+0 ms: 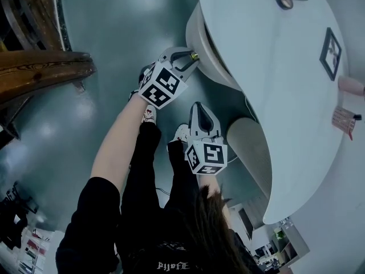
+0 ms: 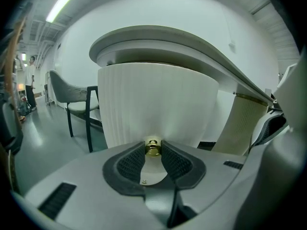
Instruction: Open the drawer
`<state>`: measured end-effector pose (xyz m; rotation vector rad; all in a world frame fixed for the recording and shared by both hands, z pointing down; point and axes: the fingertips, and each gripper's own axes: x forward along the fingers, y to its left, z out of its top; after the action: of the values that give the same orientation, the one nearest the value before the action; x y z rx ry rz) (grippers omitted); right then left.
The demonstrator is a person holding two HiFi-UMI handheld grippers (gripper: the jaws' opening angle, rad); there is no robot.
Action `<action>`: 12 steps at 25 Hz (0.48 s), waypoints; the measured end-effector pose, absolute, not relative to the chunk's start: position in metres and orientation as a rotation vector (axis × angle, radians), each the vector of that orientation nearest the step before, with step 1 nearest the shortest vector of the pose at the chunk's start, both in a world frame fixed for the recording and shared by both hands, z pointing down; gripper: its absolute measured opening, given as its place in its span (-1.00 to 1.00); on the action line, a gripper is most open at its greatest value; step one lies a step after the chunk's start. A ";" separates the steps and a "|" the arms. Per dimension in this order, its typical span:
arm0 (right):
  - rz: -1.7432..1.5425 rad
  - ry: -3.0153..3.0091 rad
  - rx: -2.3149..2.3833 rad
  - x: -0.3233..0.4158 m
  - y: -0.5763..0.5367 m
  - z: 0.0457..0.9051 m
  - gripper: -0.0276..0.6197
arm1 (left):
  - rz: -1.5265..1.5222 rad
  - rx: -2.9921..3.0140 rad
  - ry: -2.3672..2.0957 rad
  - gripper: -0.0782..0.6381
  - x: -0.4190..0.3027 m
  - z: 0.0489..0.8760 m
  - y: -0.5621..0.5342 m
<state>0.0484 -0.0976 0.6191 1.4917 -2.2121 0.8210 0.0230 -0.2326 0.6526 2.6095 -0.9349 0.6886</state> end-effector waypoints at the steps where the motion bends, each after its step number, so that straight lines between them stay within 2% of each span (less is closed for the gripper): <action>1: 0.822 -2.214 1.489 0.047 -0.097 0.618 -0.83 | 0.691 2.604 -0.938 -0.46 0.022 0.653 -0.231; 12: 0.826 -2.232 1.475 0.044 -0.096 0.607 -0.83 | 0.724 2.570 -0.958 -0.46 0.008 0.652 -0.220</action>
<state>0.0444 -0.0958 0.6072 1.4752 -2.2321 0.8259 0.0080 -0.2201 0.6518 2.5703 -0.9576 0.7238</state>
